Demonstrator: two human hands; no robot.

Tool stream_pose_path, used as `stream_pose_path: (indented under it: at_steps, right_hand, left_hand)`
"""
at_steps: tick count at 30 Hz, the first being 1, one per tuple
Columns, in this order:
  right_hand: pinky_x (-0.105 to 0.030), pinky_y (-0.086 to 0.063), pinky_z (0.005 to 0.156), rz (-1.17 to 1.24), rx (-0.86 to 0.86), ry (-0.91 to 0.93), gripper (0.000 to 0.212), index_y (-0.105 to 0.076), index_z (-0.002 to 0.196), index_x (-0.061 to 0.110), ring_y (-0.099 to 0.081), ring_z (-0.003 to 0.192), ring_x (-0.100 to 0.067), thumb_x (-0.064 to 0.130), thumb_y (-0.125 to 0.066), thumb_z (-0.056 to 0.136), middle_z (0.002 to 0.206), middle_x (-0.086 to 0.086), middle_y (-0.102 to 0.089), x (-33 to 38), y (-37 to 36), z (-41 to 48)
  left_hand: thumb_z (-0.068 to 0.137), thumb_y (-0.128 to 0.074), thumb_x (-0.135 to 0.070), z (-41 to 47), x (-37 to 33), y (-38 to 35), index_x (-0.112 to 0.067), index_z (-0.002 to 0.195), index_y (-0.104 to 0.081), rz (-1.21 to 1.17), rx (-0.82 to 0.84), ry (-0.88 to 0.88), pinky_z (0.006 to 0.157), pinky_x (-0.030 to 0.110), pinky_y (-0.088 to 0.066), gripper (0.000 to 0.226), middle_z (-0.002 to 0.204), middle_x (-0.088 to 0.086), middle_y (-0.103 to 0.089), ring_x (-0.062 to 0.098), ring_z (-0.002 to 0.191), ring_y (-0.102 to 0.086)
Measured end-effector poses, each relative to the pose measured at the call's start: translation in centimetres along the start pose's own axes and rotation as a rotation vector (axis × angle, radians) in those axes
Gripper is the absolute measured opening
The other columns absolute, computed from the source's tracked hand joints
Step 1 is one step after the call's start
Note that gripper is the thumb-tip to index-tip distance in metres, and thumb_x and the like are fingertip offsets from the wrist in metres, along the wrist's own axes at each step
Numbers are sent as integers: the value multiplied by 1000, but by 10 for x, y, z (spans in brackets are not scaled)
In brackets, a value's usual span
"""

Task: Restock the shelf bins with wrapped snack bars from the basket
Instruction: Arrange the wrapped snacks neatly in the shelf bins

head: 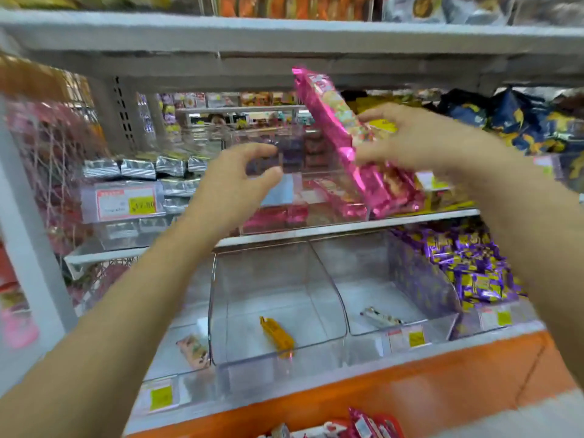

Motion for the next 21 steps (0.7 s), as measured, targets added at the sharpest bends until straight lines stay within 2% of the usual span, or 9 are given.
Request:
stream_pose_path:
  at_steps: [2, 5, 8, 10, 11, 13, 15, 18, 21]
  right_hand:
    - [-30, -47, 75, -81, 167, -65, 41, -60, 113, 30, -55, 86, -17, 42, -69, 74, 100, 1, -59, 5, 0, 35]
    - [-28, -42, 65, -180, 337, -192, 19, -59, 97, 20, -50, 74, -19, 36, -61, 87, 90, -9, -54, 10, -13, 77]
    - [-37, -49, 88, -273, 388, -286, 23, -54, 90, 17, -56, 89, -25, 35, -67, 82, 98, -14, -54, 7, -33, 112]
    - [-43, -42, 103, -312, 474, -343, 36, -54, 94, 16, -54, 107, -28, 36, -74, 71, 112, -16, -51, -2, -53, 130]
    - [-43, -40, 104, -323, 499, -362, 38, -54, 94, 14, -51, 109, -29, 36, -74, 71, 110, -14, -52, -5, -61, 135]
    - [-43, -40, 102, -351, 504, -342, 30, -52, 100, 11, -48, 110, -30, 34, -65, 85, 105, -9, -52, -3, -77, 138]
    - [-42, -41, 101, -396, 523, -319, 36, -49, 122, 13, -47, 115, -27, 32, -58, 93, 120, -6, -50, -6, -90, 143]
    - [-45, -39, 107, -478, 596, -341, 61, -34, 146, 16, -39, 132, -33, 33, -59, 93, 148, -9, -34, -15, -115, 144]
    - [-41, -37, 105, -512, 624, -325, 67, -18, 152, 12, -27, 142, -32, 34, -51, 98, 159, -11, -15, -19, -132, 142]
  left_hand:
    - [94, -56, -22, 17, 11, 1, -14, 134, -52, 303, 17, -87, 96, 22, -39, 41, 131, 4, -56, 19, 119, -52]
    - [96, -50, -23, 28, 29, -15, -9, 136, -50, 513, 180, -117, 107, 30, -26, 42, 138, 10, -52, 27, 128, -42]
    - [100, -43, -25, 28, 37, -24, -15, 140, -46, 561, 246, -127, 114, 27, 0, 42, 141, 7, -50, 24, 139, -28]
    - [100, -42, -25, 29, 40, -25, -19, 143, -42, 572, 258, -157, 115, 27, 7, 43, 142, 5, -49, 23, 141, -27]
    - [100, -43, -24, 30, 42, -25, -20, 143, -41, 575, 268, -177, 116, 27, 9, 44, 141, 4, -50, 22, 139, -32]
    - [99, -44, -22, 30, 43, -24, -21, 143, -41, 557, 279, -202, 115, 24, 11, 45, 140, 3, -52, 20, 132, -42]
    - [98, -45, -21, 29, 41, -24, -22, 143, -40, 544, 276, -230, 113, 21, 13, 45, 139, 2, -52, 19, 126, -49]
    - [98, -47, -21, 27, 37, -23, -23, 142, -41, 518, 226, -275, 105, 13, 15, 44, 143, -2, -48, 18, 133, -39]
    - [97, -48, -21, 27, 38, -22, -22, 141, -44, 500, 200, -291, 105, 13, 13, 44, 142, -2, -49, 16, 135, -35]
Point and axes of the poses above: each hand's wrist, its own z-axis towards the middle knuckle, its own y-axis out of the back of the hand, x = y × z, the point moved 8 cm from there along z, towards the middle knuckle
